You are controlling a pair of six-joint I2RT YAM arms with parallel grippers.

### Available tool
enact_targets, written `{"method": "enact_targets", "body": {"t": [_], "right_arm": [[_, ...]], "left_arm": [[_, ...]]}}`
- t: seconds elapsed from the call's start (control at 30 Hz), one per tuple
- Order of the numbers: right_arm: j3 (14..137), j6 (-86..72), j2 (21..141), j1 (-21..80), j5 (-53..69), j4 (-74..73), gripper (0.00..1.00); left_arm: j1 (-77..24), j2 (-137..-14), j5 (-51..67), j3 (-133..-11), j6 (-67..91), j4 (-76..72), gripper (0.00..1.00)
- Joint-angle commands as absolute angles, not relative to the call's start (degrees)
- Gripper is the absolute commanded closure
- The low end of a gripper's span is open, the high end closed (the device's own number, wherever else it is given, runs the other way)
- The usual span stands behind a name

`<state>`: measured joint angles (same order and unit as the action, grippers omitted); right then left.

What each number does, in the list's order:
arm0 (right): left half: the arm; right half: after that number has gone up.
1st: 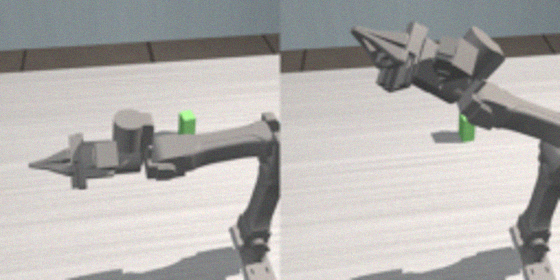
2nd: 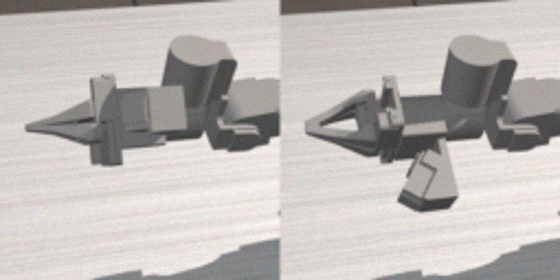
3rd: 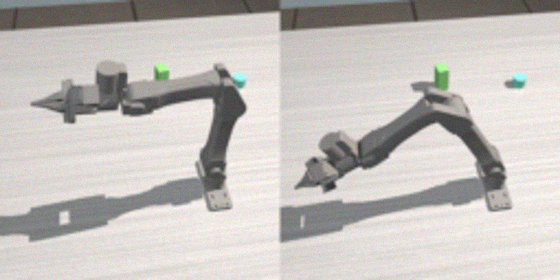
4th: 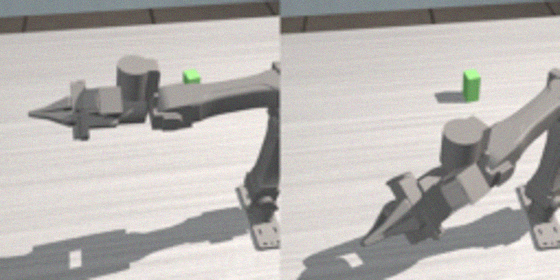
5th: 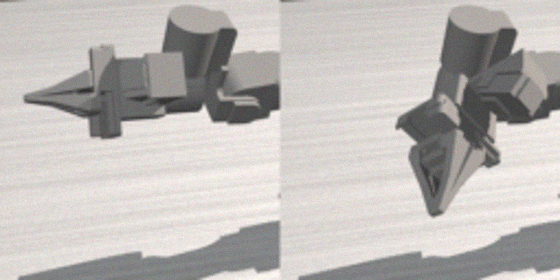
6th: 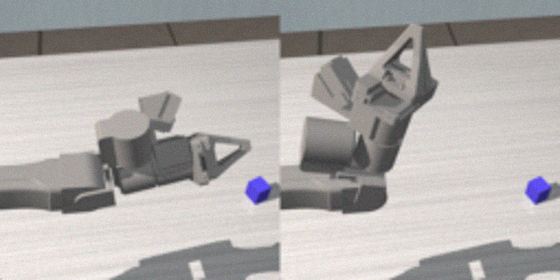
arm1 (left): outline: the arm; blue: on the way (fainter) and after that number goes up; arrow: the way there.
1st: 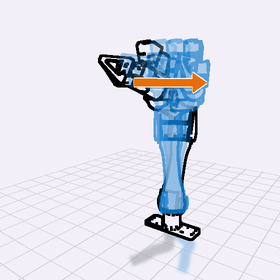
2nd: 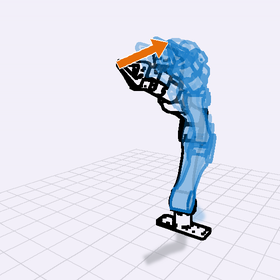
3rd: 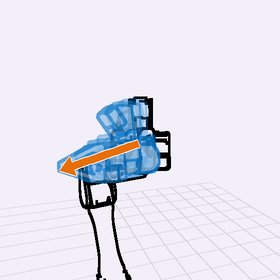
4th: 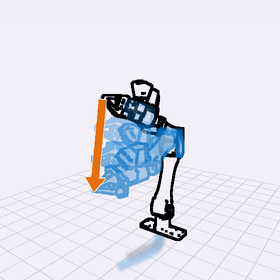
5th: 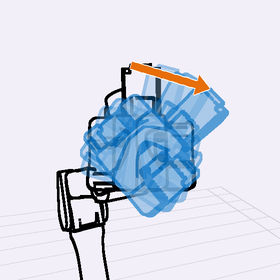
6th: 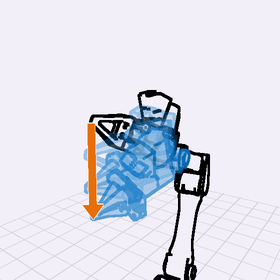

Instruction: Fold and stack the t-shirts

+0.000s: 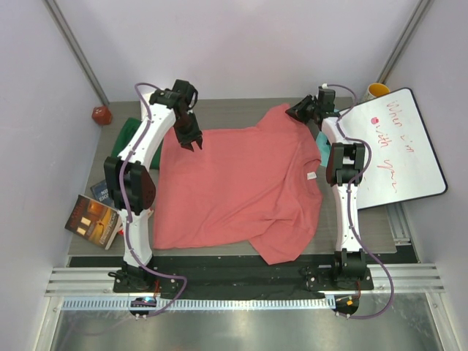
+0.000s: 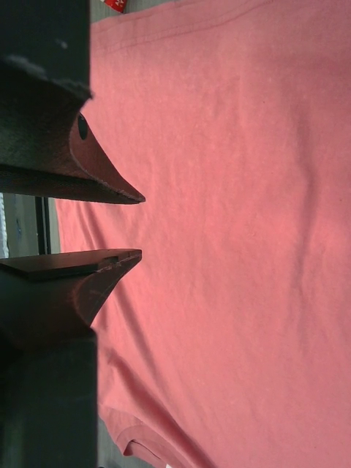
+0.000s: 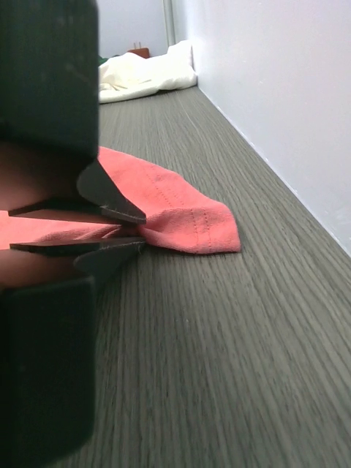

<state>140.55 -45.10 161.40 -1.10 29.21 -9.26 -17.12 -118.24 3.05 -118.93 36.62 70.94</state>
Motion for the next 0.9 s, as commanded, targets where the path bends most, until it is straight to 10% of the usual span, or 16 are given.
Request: {"method": "enact_targets", "body": {"t": [0.0, 0.27, 0.87], "right_arm": [[139.4, -43.9, 162.6, -0.4, 28.4, -12.9, 0.84], [139.7, -43.4, 161.4, -0.4, 26.2, -12.9, 0.99], [140.0, -43.0, 154.0, -1.0, 25.9, -12.8, 0.99]], "left_arm": [[-17.1, -118.5, 3.2, -120.7, 35.8, 71.8, 0.68], [-16.9, -118.9, 3.0, -120.1, 35.8, 71.4, 0.68], [-9.3, -122.6, 1.5, -118.1, 41.4, 59.2, 0.68]]}}
